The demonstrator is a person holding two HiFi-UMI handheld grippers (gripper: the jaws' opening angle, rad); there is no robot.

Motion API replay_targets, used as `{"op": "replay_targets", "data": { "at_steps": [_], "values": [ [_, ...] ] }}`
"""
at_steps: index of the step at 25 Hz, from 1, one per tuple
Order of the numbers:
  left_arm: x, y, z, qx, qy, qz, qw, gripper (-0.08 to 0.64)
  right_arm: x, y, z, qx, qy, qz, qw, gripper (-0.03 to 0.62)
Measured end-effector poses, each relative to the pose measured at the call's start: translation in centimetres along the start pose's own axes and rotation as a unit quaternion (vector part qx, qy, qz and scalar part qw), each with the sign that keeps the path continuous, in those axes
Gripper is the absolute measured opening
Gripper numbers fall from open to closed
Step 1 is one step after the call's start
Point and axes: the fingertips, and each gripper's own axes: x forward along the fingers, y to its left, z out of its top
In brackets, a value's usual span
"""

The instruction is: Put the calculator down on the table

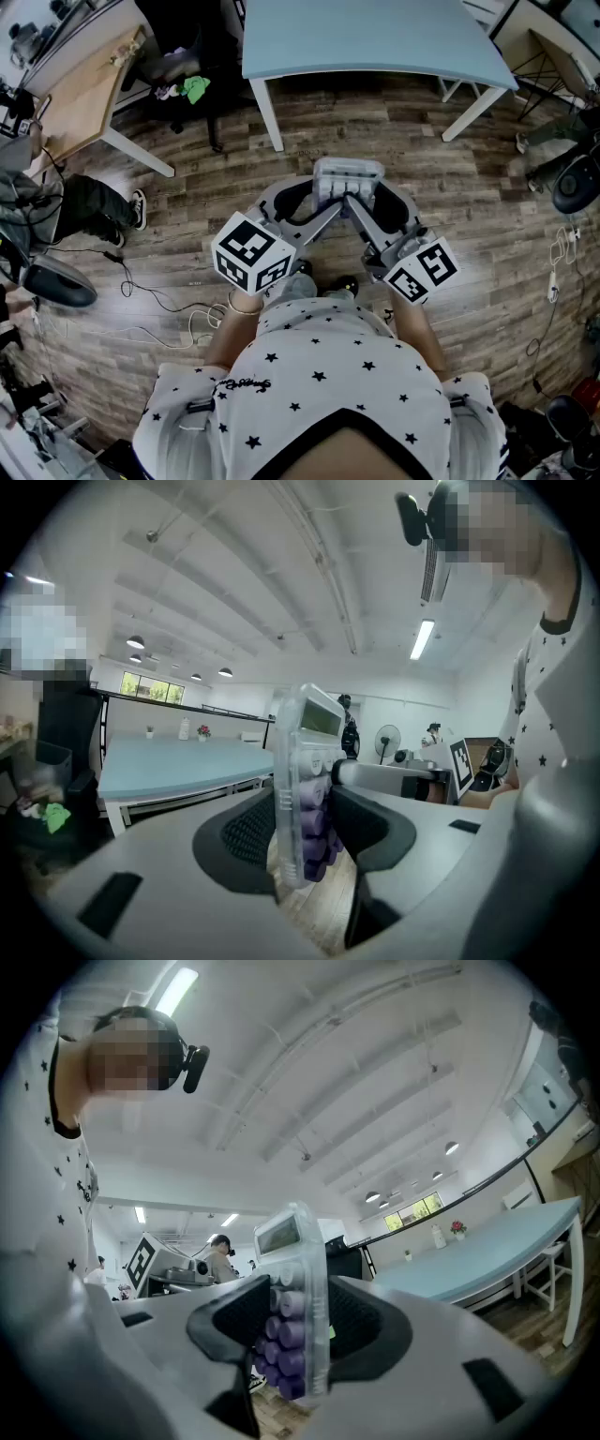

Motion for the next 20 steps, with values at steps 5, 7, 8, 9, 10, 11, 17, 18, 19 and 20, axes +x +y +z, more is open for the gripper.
{"op": "replay_targets", "data": {
  "at_steps": [5,7,8,9,10,11,17,18,19,20],
  "values": [
    [-0.04,0.21,0.08,-0.001,-0.003,0.002,1.0000,0.206,0.22,-0.01,0.06,-0.002,0.000,0.000,1.000,0.183],
    [-0.01,0.22,0.11,-0.002,-0.004,0.003,1.0000,0.206,0.22,-0.06,0.08,0.000,0.000,0.000,1.000,0.183],
    [0.03,0.21,0.12,-0.002,-0.005,0.003,1.0000,0.206,0.20,-0.11,0.09,0.001,0.000,0.000,1.000,0.181],
    [0.10,0.19,0.12,-0.003,-0.006,0.003,1.0000,0.206,0.15,-0.18,0.09,0.002,0.000,0.000,1.000,0.183],
    [0.18,0.16,0.13,-0.003,-0.007,0.003,1.0000,0.206,0.09,-0.26,0.09,0.004,-0.001,0.000,1.000,0.183],
    [0.25,0.14,0.15,-0.002,-0.008,0.003,1.0000,0.206,0.06,-0.35,0.09,0.006,-0.002,0.000,1.000,0.183],
    [0.35,0.07,0.36,0.000,-0.010,0.005,0.9999,0.206,0.03,-0.51,0.28,0.015,-0.009,0.002,1.000,0.183],
    [0.37,-0.02,0.38,0.001,-0.011,0.007,0.9999,0.206,-0.05,-0.51,0.32,0.015,-0.009,0.004,1.000,0.184],
    [0.40,-0.11,0.39,0.002,-0.012,0.009,0.9999,0.206,-0.13,-0.53,0.34,0.016,-0.009,0.005,1.000,0.183],
    [0.44,-0.17,0.40,0.003,-0.012,0.010,0.9999,0.206,-0.19,-0.56,0.37,0.016,-0.010,0.007,1.000,0.183]
  ]
}}
